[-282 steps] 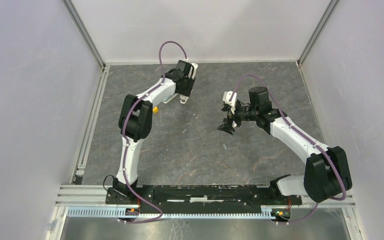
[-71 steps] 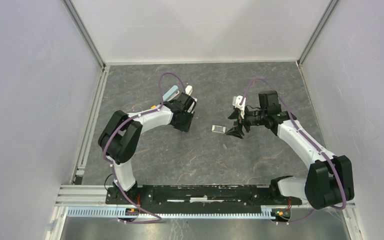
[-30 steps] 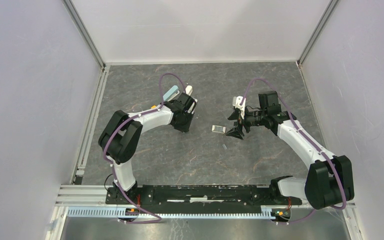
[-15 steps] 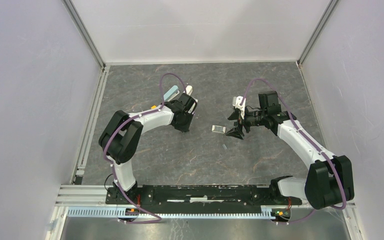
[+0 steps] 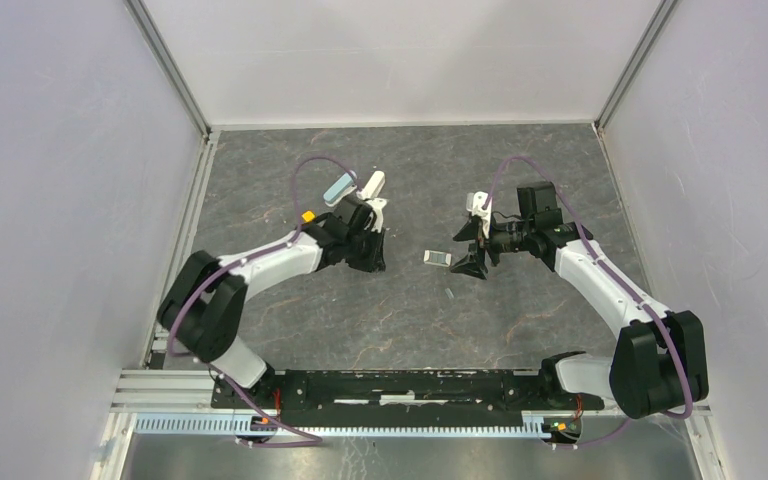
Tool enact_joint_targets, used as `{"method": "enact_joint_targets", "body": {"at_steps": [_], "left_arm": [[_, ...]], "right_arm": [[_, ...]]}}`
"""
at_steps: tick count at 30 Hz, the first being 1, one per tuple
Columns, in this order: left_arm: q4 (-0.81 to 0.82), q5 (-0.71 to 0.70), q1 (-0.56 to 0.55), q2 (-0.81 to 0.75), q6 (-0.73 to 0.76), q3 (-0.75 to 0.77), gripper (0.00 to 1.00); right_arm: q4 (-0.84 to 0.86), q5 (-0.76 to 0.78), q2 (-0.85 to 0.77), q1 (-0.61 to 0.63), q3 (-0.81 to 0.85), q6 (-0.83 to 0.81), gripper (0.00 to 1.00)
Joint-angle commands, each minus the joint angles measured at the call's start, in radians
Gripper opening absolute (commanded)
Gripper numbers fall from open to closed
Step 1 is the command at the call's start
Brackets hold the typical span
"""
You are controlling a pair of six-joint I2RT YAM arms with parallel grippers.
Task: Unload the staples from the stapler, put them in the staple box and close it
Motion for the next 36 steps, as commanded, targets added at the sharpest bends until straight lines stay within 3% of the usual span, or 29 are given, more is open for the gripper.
{"method": "enact_joint_targets", "body": {"at_steps": [1, 6, 15, 17, 25, 36], "left_arm": [[0.297, 0.191, -0.004, -0.148, -0.19, -0.129, 0.19], [0.577, 0.26, -0.005, -0.257, -0.36, -0.289, 0.19], [1.104, 0.266, -0.013, -0.353, -0.55, -0.521, 0.18], [1.189, 0.267, -0.016, -0.346, -0.585, -0.541, 0.18], [1.463, 0.257, -0.061, -0.275, -0.654, -0.569, 0.17], [1.595, 0.288, -0.115, -0.201, -0.681, -0.546, 0.17]], "right_arm": [[0.074, -0.101, 0.0, -0.001, -0.018, 0.086, 0.8], [0.39, -0.211, -0.011, 0.001, -0.136, 0.403, 0.79], [1.351, -0.254, 0.01, 0.059, -0.411, 1.25, 0.78], [1.468, -0.242, 0.029, 0.073, -0.433, 1.358, 0.78], [1.691, -0.199, 0.087, 0.117, -0.474, 1.567, 0.77], [1.711, -0.177, 0.103, 0.118, -0.476, 1.616, 0.75]]}}
